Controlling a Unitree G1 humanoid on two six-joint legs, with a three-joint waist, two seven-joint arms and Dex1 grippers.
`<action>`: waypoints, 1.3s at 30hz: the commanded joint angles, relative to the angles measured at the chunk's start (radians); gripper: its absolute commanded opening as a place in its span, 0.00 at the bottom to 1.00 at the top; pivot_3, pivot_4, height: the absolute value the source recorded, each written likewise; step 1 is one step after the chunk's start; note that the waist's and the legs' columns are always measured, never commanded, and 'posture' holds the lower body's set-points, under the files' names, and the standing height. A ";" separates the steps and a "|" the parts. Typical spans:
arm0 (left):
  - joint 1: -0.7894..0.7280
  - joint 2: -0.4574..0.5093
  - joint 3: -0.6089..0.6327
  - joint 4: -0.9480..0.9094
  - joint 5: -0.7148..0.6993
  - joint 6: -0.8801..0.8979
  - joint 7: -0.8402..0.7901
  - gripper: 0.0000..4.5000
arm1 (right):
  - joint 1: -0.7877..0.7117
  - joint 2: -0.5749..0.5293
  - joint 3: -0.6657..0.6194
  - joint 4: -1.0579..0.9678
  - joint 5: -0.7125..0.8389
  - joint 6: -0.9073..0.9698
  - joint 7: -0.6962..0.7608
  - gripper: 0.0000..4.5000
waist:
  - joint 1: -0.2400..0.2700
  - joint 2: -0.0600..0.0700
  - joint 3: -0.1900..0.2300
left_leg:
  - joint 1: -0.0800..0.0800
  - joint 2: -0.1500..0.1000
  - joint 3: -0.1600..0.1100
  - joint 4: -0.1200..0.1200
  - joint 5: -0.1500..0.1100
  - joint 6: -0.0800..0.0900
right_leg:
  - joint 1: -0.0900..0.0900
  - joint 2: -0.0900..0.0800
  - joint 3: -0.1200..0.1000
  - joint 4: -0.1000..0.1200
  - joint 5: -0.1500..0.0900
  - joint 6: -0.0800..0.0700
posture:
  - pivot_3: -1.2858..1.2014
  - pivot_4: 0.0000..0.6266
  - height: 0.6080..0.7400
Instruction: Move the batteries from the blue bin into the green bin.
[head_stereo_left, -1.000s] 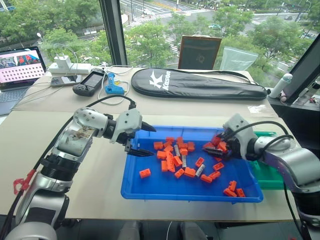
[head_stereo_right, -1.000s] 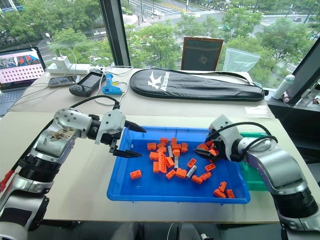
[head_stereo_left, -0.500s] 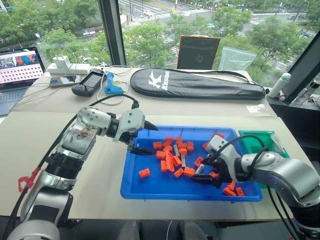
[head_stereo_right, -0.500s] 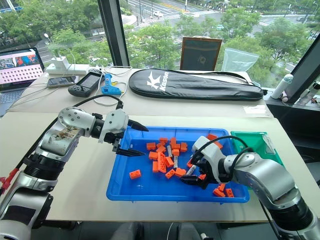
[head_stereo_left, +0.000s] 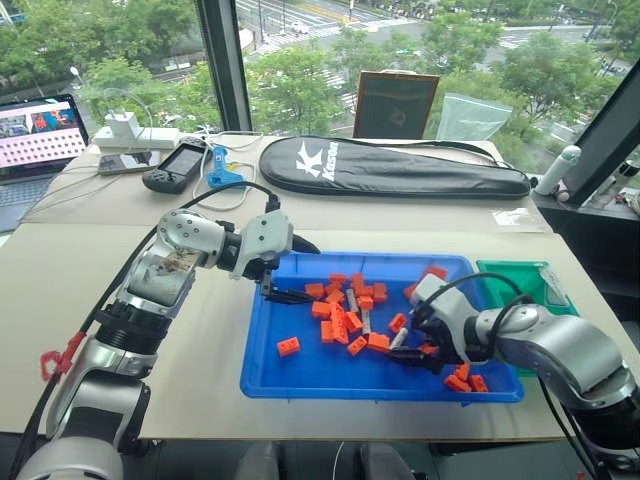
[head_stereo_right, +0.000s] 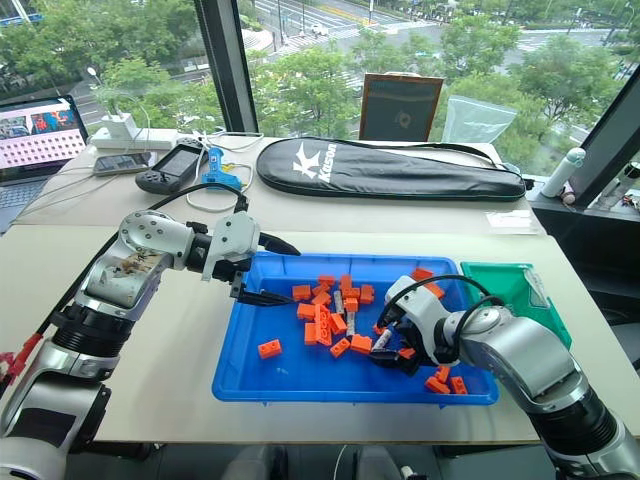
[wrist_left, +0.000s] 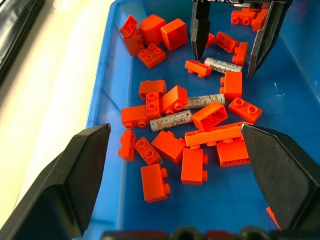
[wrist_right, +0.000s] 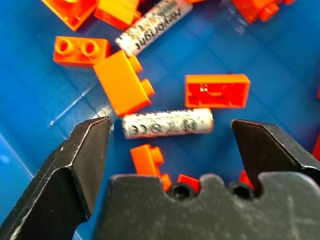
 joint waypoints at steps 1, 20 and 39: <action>-0.020 0.008 0.014 -0.010 0.003 -0.013 0.005 1.00 | 0.000 0.004 0.016 -0.018 -0.014 -0.016 -0.007 0.99 | 0.000 0.000 0.000 | 0.000 0.000 0.000 0.000 0.000 0.000 | 0.000 0.000 0.000 0.000 0.000 0.000 | 0.52 0.24 0.95; -0.027 0.019 0.050 -0.020 -0.102 0.082 -0.057 1.00 | -0.057 -0.225 -0.378 -0.020 0.070 -0.067 0.170 0.55 | 0.001 0.000 0.000 | 0.000 0.000 0.000 0.000 0.000 0.000 | 0.000 0.000 0.000 0.000 0.000 0.000 | 0.52 0.24 0.95; -0.093 -0.073 0.087 -0.050 -0.253 0.242 -0.017 1.00 | 0.375 -0.444 -0.550 0.297 -0.203 -0.493 0.304 0.55 | -0.001 0.001 0.000 | 0.000 -0.001 0.002 0.000 0.000 0.000 | 0.000 -0.001 0.001 0.000 0.000 0.000 | 0.52 0.24 0.95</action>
